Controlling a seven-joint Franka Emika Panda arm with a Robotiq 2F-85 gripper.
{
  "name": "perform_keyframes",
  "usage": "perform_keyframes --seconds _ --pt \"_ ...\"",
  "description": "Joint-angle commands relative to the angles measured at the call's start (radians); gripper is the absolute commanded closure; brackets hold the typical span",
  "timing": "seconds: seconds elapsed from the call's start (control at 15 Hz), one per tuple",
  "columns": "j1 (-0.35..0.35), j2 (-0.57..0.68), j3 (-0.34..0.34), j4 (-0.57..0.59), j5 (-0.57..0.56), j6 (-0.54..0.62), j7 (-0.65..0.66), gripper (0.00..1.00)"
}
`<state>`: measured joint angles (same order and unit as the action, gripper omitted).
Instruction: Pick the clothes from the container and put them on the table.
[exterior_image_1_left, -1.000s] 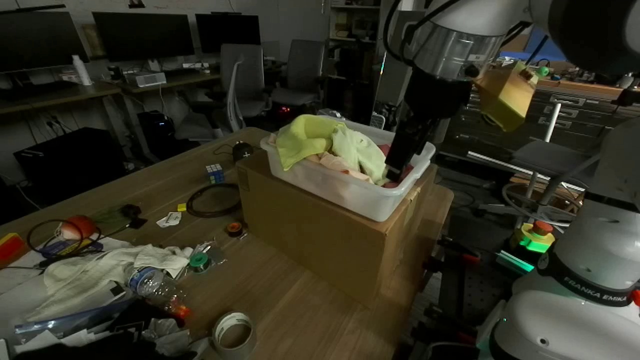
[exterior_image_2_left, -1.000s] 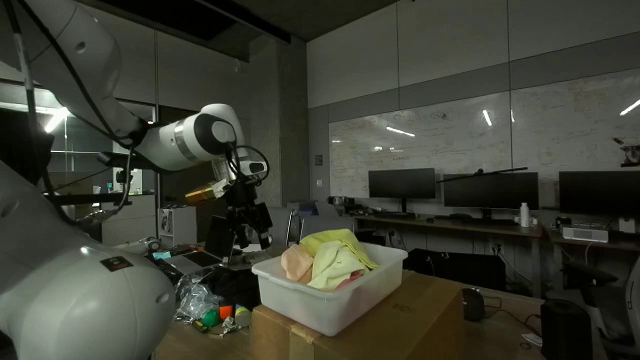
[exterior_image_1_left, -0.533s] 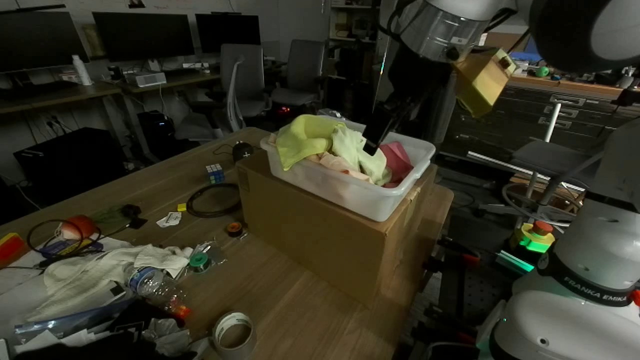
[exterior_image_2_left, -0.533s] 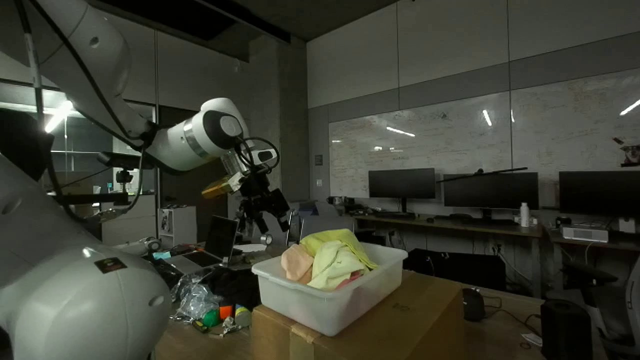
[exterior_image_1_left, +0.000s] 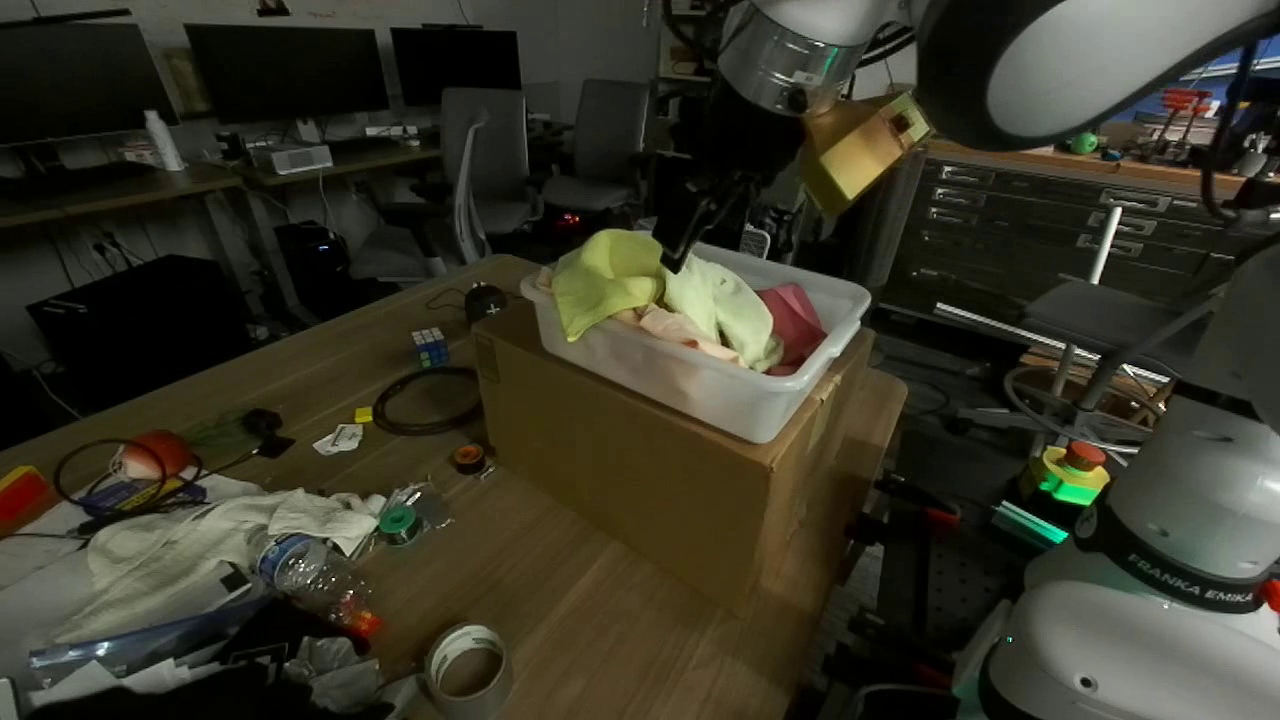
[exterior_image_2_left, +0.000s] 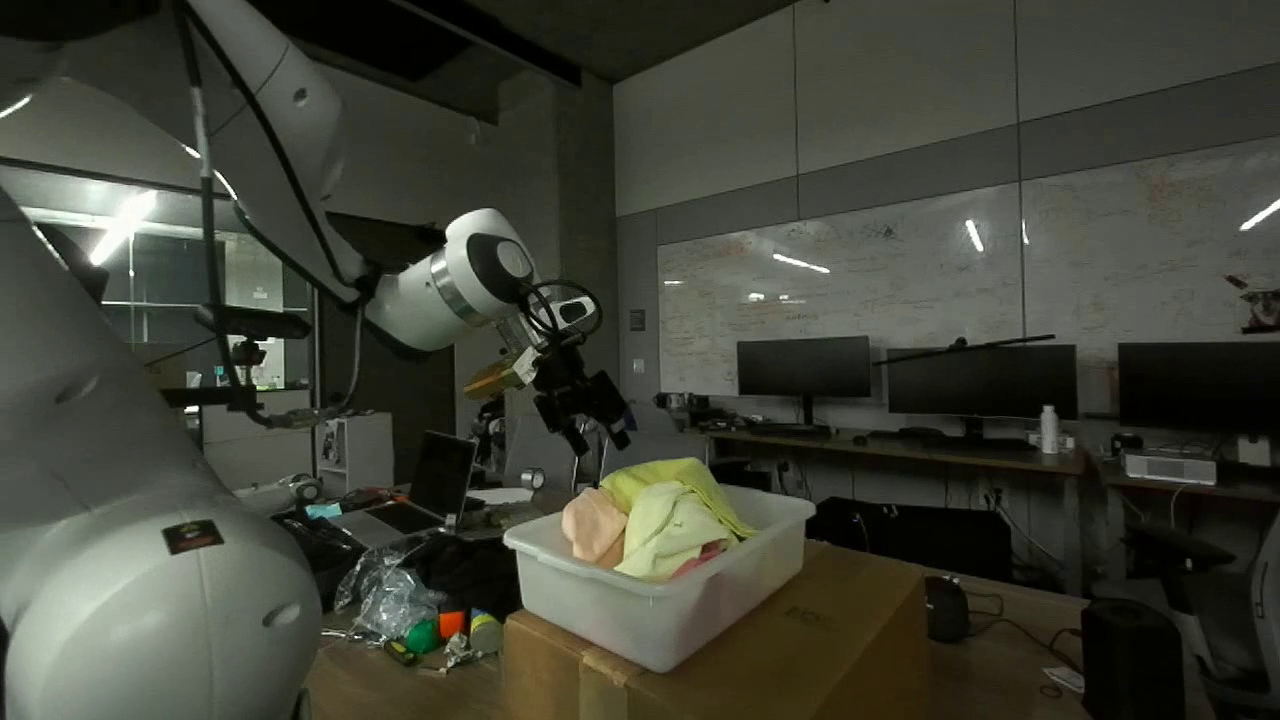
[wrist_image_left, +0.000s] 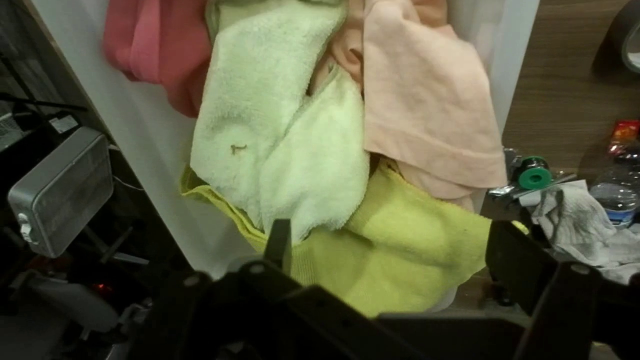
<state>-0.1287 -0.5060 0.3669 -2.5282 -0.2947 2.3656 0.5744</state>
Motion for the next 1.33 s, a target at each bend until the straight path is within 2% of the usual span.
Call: perform_keyframes --seconds 0.0,0.33,0.73,1.07,1.2,1.27 --pt "-0.056 0.124 0.025 0.105 -0.13 0.016 0.113 0.0" --pt "-0.047 0.248 -0.01 0.194 -0.272 -0.03 0.239 0.0" --pt "-0.002 0.359 -0.101 0.263 -0.332 -0.06 0.311 0.0" --pt "0.035 0.398 -0.181 0.288 -0.336 -0.045 0.323 0.0" --pt "0.046 0.405 -0.2 0.293 -0.337 -0.039 0.334 0.27" --pt "0.052 0.408 -0.208 0.296 -0.338 -0.038 0.336 0.34"
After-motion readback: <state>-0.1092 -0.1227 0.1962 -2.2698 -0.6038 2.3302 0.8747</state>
